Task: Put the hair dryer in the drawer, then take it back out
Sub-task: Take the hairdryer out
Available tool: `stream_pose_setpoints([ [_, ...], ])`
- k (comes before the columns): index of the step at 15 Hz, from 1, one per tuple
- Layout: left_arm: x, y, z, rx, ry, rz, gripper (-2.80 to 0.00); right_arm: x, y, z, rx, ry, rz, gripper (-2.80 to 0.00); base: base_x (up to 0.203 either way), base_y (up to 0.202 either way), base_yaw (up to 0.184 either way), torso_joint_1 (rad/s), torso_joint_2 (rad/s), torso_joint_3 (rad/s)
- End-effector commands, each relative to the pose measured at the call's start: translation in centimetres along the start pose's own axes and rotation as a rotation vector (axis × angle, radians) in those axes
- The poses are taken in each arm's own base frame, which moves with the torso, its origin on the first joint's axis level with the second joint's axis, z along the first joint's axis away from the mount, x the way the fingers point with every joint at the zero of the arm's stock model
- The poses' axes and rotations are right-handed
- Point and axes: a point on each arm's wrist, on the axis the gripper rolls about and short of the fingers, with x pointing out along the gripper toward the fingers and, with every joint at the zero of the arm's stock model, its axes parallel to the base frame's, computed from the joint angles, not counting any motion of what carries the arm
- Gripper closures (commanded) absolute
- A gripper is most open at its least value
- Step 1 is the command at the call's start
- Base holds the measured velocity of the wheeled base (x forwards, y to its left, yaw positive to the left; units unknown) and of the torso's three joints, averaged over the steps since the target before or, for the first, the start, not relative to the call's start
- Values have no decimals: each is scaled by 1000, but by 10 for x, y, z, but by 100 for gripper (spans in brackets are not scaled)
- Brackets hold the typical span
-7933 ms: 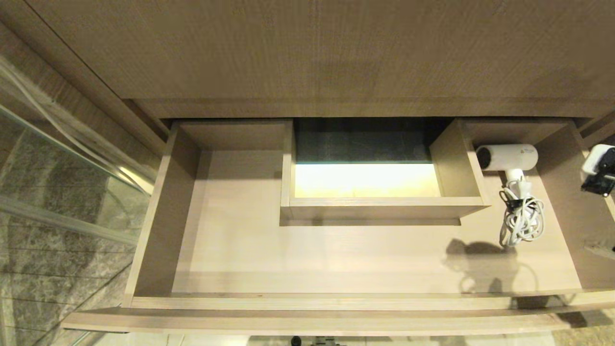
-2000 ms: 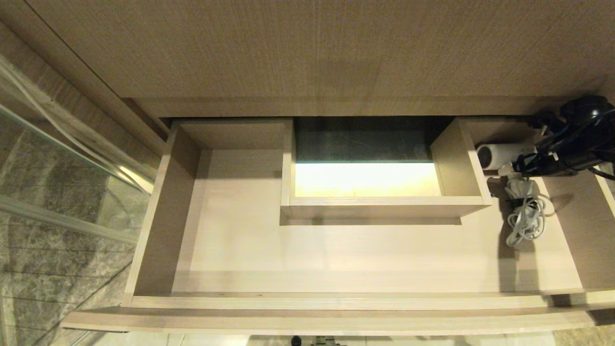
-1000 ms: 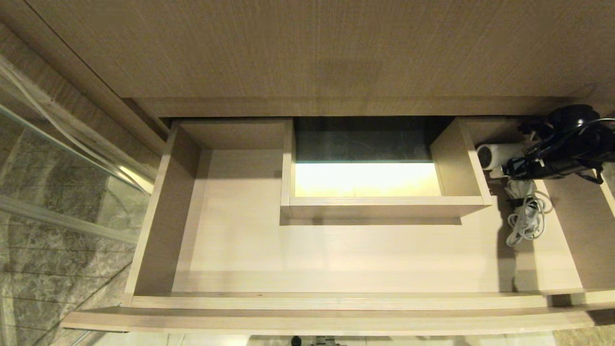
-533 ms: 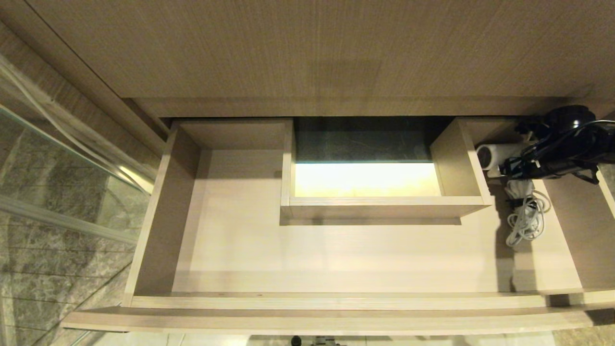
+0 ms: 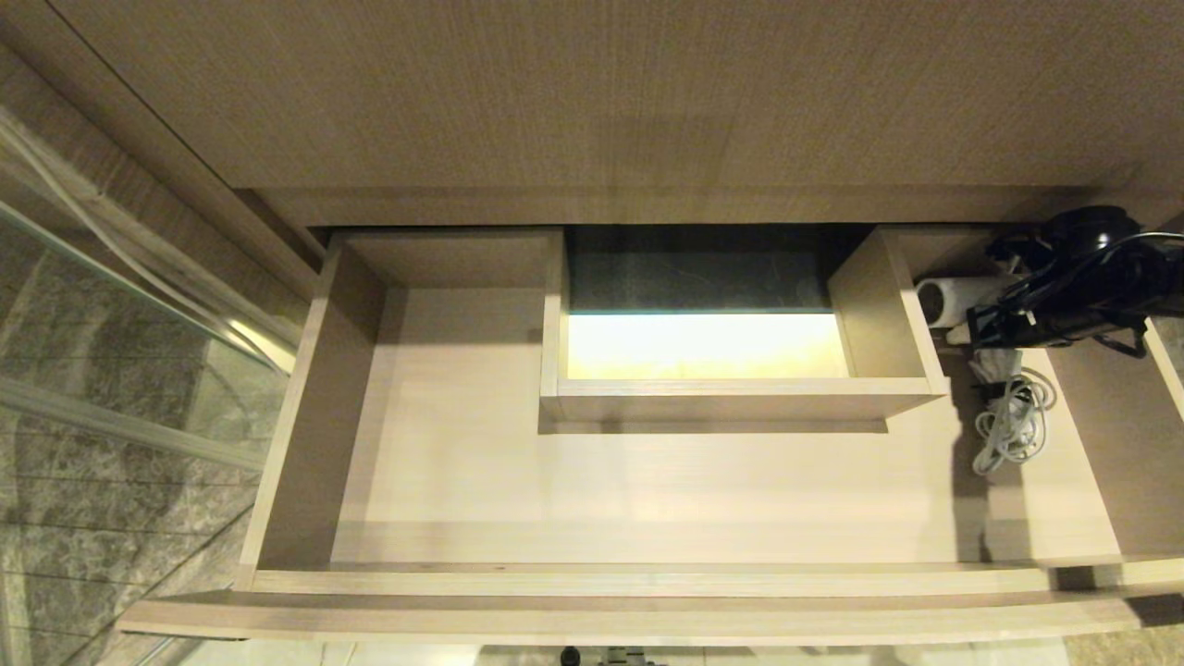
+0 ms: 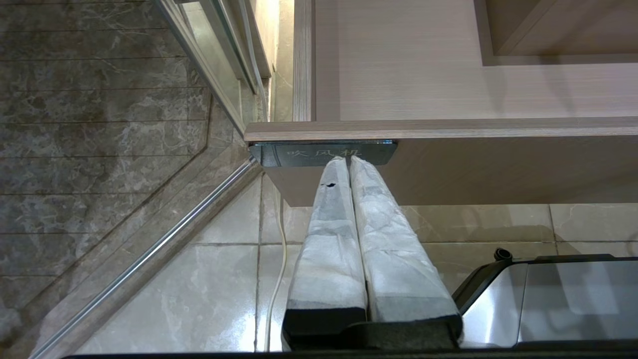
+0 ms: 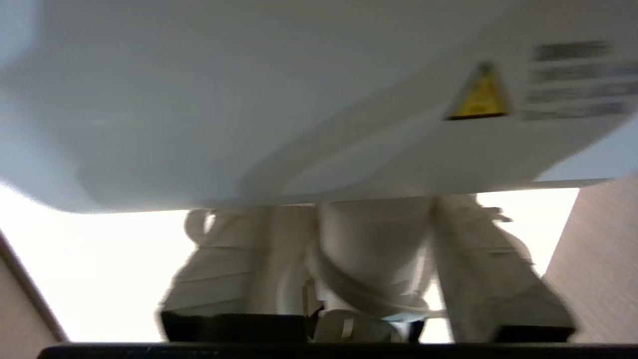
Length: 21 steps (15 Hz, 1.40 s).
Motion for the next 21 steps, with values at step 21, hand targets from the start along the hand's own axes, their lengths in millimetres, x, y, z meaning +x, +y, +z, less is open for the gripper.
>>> stream_pose_setpoints([
  [21, 0, 0, 0, 0, 0, 0, 0, -114, 12, 22, -112, -71, 73, 0, 0, 0, 0, 0, 0, 0],
])
